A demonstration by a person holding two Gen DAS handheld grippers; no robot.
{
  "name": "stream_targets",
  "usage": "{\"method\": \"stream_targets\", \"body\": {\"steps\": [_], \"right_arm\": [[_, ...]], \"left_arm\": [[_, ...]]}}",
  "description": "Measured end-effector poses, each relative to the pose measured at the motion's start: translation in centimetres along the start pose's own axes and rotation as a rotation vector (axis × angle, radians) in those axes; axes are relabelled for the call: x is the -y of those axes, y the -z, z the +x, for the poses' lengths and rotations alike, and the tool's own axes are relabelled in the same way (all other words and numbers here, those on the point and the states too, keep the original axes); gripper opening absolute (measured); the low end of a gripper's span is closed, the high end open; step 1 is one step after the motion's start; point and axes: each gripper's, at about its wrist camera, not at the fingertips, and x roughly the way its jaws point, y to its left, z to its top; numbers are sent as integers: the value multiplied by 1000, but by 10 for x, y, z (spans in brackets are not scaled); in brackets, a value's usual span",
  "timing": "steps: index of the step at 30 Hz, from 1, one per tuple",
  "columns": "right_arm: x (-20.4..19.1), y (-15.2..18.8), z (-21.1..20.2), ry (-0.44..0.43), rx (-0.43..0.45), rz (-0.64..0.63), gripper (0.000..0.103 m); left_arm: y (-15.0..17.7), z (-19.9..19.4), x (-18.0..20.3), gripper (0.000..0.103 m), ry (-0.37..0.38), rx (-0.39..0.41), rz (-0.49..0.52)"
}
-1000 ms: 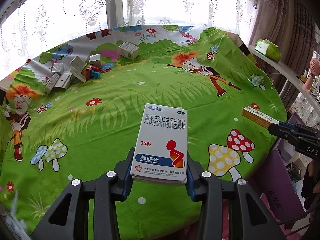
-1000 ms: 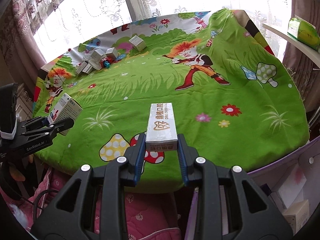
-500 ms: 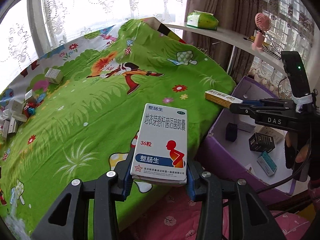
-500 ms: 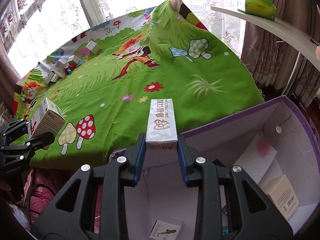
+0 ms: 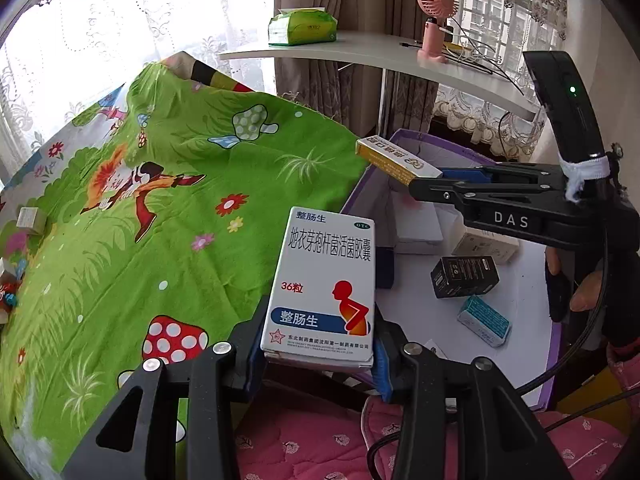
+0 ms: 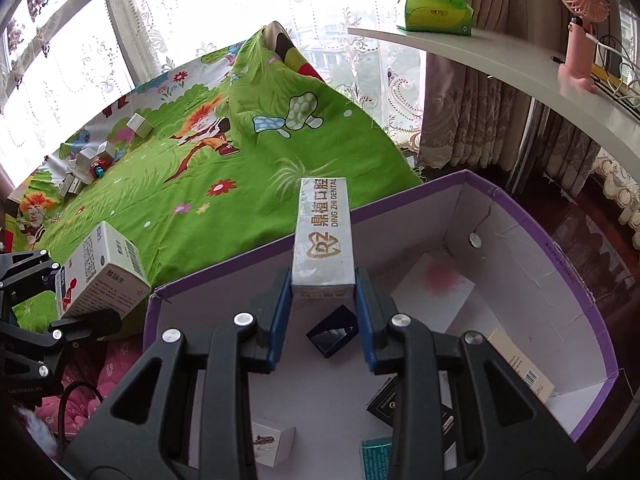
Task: Organize rigid objects
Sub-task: 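Open both grippers to drop the boxes into the cardboard box, then move both open grippers back over the table toward the remaining items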
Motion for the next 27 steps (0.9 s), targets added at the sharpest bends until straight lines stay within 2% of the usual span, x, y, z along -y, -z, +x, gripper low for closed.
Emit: {"method": "stream_targets", "body": {"steps": [3,7,10,11,12,13,14,15,16,18,21,23,27], "right_arm": [[9,0,-7,39,-1,-7,35],[29,9,-11,80,-43,17,35],[44,19,-10,111,-88,48,35],[49,22,-8,119,-108,61,35],[53,24,-7,130,-131,75,36],[57,26,-6,148,-147,90,43],[61,27,-6,163,-152,104,48],[64,28,-7,168,-149,113,61],[65,27,-10,167,-140,116,66],[62,24,-14,167,-123,109,66],[53,17,-14,156,-108,94,66],[45,12,-10,133,-103,86,66],[21,9,2,88,-118,58,67]], "left_arm": [[-7,9,14,43,25,-9,27],[-14,21,37,44,77,-26,59],[-16,26,54,45,170,-16,60],[-17,27,59,49,220,-12,54],[-18,29,63,63,273,-21,49],[-19,33,68,70,302,-35,43],[-19,34,71,75,304,-40,39],[-19,33,70,76,305,-34,34],[-19,32,67,76,309,-24,23],[-17,27,55,84,310,-1,-7],[-16,20,27,85,247,35,-48],[-12,16,0,85,222,42,-107],[9,9,-64,93,177,33,-250]]}}
